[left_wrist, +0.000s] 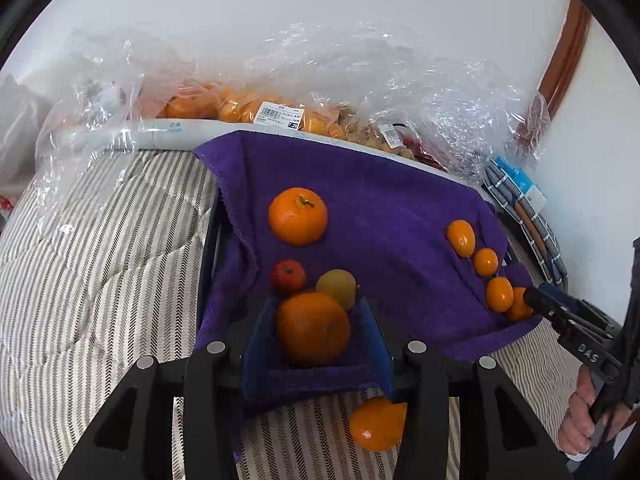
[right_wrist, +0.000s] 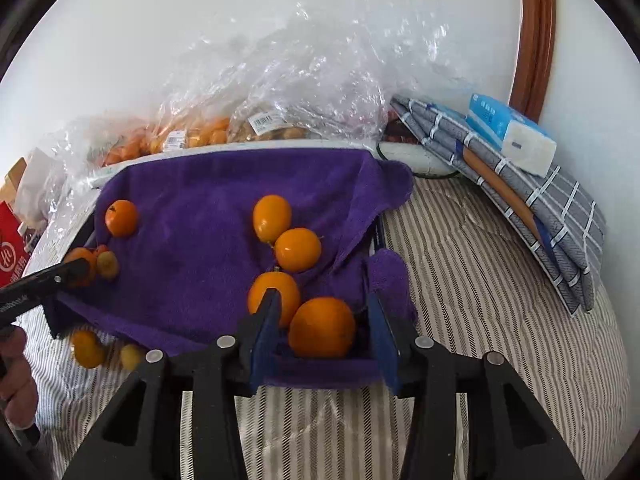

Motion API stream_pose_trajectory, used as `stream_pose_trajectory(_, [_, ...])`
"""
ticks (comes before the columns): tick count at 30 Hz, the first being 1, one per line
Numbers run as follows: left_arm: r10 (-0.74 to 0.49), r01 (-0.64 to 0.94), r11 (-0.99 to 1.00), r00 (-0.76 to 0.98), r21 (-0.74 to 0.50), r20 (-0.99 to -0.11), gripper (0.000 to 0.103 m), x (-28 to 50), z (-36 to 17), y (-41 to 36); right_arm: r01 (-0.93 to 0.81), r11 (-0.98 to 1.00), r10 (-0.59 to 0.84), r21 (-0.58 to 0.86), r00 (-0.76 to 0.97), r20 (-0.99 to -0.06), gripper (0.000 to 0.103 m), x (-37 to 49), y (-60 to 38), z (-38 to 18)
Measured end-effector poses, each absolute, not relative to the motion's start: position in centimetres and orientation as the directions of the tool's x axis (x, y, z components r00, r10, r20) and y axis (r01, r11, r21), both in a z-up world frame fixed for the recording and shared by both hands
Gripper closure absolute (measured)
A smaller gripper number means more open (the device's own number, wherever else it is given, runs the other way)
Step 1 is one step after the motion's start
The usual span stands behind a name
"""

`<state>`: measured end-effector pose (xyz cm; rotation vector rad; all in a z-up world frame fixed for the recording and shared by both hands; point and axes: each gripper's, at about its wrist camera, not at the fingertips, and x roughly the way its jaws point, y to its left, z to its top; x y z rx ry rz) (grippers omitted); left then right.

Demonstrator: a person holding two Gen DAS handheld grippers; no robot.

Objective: Organize fruits
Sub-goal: 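Open both tools to release the oranges onto the towel, then grasp an orange with the left tool while the right tool grasps a small yellow fruit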

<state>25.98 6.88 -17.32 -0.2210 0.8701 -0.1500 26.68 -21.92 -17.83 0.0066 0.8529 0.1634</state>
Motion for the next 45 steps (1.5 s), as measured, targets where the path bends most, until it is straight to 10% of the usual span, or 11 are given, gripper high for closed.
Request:
stream_pose_trajectory(9, [-0.212, 0.043, 0.967, 0.692, -0.253, -0.691, 0.053, 22.4, -13.7, 9.0, -0.226, 0.969, 0.227, 0.098, 0.668, -0.709, 0.051, 22.4, -17.7, -14.8])
stream_pose_trajectory(13, [-0.189, 0.018, 0.968, 0.707, -0.249, -0.682, 0.053, 20.4, -13.1, 11.1, -0.277, 0.955, 0.264, 0.106, 0.635, -0.726, 0.068, 20.8, -15.1, -15.8])
stream_pose_trajectory(25, [-0.173, -0.032, 0.962, 0.698, -0.272, -0.695, 0.053, 18.0, -14.7, 15.8, -0.304, 0.937, 0.315, 0.173, 0.517, -0.796, 0.069, 21.9, -10.7, -20.9])
stream_pose_trajectory(45, [-0.335, 0.172, 0.941, 0.614, -0.293, -0.715, 0.053, 18.4, -16.9, 6.0, -0.223, 0.967, 0.240, 0.127, 0.608, -0.757, 0.077, 18.6, -18.2, -18.9])
